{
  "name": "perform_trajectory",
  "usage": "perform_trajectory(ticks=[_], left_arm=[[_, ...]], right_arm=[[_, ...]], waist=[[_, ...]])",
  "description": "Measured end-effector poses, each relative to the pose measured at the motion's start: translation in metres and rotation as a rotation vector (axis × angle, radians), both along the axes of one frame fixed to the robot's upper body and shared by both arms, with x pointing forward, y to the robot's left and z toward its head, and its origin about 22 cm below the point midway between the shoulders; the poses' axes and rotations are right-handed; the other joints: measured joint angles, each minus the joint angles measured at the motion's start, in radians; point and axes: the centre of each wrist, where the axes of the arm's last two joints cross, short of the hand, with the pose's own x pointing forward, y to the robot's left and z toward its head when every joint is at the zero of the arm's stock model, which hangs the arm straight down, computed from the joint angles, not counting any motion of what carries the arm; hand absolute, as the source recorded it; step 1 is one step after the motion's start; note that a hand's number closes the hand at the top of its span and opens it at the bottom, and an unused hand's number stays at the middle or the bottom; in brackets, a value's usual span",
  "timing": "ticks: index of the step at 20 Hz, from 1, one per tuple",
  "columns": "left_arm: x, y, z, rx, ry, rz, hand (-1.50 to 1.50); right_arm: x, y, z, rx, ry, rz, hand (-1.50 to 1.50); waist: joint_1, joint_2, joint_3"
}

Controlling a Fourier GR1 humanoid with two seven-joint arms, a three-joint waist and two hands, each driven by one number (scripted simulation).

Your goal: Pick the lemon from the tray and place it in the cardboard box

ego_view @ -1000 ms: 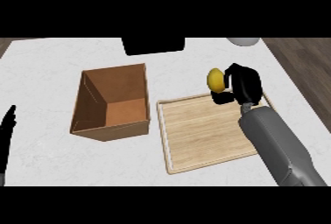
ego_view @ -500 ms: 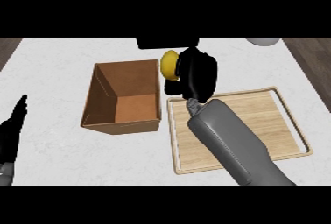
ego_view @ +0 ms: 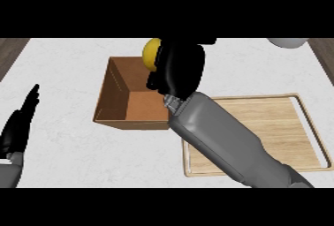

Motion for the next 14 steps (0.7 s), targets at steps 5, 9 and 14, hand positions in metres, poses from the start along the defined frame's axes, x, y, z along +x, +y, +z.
perform_trajectory(ticks=[5,9,14], left_arm=[[0.005,-0.005,0.001,0.003,-0.016,-0.023,0.0],[0.008,-0.008,0.0,0.005,-0.022,-0.034,0.0],[0.013,-0.012,0.004,-0.001,-0.028,-0.048,0.0]], right_arm=[[0.021,0.001,0.0,0.01,0.03,-0.034,1.5],[0.042,-0.006,-0.014,0.002,0.081,-0.09,1.5],[0.063,-0.024,-0.03,0.088,0.147,-0.163,-1.5]], waist=[[0.023,0.01,0.001],[0.034,0.016,0.0],[0.048,0.022,0.001]])
